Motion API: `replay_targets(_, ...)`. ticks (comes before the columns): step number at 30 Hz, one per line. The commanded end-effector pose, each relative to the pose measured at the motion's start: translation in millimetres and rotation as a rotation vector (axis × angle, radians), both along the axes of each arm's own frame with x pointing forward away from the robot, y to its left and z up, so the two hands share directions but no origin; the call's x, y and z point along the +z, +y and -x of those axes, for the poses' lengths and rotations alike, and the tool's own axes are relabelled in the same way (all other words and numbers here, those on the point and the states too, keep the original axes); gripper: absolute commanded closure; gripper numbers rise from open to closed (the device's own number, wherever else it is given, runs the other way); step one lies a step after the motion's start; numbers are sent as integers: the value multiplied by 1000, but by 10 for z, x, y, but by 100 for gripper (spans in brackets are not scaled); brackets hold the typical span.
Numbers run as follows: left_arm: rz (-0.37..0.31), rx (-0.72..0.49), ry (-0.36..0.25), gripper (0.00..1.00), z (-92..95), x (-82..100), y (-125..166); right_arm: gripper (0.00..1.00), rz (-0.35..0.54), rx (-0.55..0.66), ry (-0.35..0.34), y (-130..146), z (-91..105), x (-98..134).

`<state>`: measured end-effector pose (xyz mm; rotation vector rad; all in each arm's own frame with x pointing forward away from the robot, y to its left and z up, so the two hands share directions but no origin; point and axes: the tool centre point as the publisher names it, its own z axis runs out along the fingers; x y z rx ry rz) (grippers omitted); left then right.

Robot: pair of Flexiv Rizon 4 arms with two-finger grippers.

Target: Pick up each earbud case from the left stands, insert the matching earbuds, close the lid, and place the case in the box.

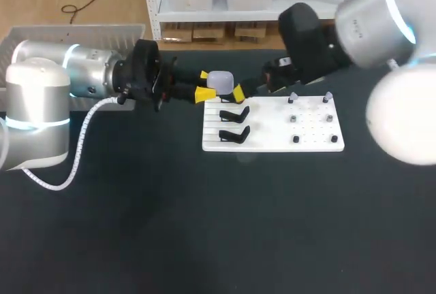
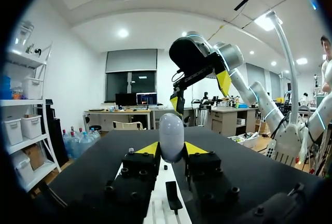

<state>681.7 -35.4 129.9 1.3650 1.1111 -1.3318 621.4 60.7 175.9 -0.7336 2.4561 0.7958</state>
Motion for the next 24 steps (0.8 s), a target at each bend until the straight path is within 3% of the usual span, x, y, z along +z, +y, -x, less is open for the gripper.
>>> replay_targets(1, 1, 6, -3, 100, 20, -1, 3, 0, -7, 28, 32, 137, -139, -89)
replay_targets(24, 1, 6, -3, 100, 20, -1, 3, 0, 54, -58, 18, 187, -373, -316)
